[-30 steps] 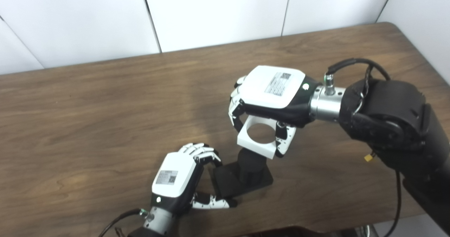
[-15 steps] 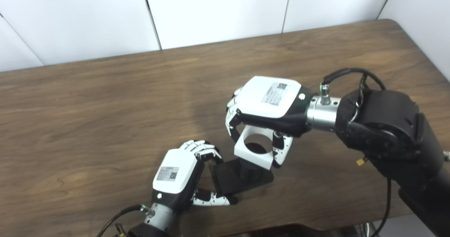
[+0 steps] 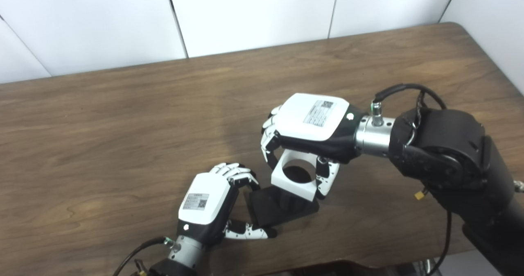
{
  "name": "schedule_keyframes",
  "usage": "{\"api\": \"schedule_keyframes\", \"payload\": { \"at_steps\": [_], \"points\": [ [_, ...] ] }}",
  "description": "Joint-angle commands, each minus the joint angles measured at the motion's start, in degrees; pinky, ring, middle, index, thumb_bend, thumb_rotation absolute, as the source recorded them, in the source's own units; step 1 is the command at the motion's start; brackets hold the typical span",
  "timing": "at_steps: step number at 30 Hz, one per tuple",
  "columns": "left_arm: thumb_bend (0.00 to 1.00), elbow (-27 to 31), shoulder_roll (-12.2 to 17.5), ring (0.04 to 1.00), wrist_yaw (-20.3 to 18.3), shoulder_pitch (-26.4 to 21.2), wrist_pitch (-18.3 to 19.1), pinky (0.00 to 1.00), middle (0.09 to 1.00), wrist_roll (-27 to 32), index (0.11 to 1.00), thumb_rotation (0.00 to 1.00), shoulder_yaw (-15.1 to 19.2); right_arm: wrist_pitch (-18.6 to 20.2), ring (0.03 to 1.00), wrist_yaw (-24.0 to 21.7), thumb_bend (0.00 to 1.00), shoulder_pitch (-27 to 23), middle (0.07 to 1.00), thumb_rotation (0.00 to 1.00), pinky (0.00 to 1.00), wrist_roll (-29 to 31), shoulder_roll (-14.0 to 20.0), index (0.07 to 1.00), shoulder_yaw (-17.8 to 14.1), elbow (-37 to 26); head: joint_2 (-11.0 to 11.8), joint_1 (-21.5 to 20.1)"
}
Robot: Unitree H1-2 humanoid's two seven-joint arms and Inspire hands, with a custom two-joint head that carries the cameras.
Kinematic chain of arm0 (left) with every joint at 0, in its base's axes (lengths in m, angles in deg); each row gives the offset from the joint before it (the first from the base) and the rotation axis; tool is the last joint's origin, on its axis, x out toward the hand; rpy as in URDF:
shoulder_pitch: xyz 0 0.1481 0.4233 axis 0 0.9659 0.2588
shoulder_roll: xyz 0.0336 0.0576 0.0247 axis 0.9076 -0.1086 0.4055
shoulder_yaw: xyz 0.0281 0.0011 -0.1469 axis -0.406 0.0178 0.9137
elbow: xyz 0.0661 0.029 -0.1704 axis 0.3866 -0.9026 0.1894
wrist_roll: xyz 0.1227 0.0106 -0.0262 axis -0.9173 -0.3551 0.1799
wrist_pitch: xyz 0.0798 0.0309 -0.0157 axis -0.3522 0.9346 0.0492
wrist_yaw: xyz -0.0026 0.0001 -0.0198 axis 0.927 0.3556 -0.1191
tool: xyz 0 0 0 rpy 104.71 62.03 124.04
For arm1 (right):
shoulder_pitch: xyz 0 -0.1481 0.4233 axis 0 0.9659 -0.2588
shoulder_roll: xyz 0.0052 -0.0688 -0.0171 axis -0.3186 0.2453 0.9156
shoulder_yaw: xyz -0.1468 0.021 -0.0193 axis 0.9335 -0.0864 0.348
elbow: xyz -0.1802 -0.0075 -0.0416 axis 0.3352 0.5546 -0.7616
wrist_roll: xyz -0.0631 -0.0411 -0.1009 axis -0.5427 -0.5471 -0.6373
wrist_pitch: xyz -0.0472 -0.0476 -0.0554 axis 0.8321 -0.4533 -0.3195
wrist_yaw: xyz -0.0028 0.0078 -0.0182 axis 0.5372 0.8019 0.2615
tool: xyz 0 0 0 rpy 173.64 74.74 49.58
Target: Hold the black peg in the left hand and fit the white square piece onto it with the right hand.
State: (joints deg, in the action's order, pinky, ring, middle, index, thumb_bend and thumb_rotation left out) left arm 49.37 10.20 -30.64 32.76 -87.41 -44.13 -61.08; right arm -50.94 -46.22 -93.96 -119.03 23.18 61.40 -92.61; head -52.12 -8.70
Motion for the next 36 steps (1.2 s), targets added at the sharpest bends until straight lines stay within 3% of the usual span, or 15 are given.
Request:
{"api": "schedule_keyframes", "payload": {
  "at_steps": [1,36],
  "points": [
    [0.52,0.0,-0.2,0.814,-1.7,-0.1,-0.2,0.85,0.738,-1.2,0.484,0.05,-0.9,0.0,0.837,-0.7,0.52,-0.8,0.744,0.13,0.88,-0.5,-0.3,0.483,-0.1,-0.4,0.0,0.0],
    [0.52,0.7,-1.1,0.817,-2.6,-0.2,0.4,0.85,0.737,-1.9,0.484,0.05,-0.8,-0.5,0.847,0.0,0.52,1.7,0.738,0.13,0.86,-1.2,-2.0,0.483,0.4,-0.9,-1.5,1.1]
  ]
}}
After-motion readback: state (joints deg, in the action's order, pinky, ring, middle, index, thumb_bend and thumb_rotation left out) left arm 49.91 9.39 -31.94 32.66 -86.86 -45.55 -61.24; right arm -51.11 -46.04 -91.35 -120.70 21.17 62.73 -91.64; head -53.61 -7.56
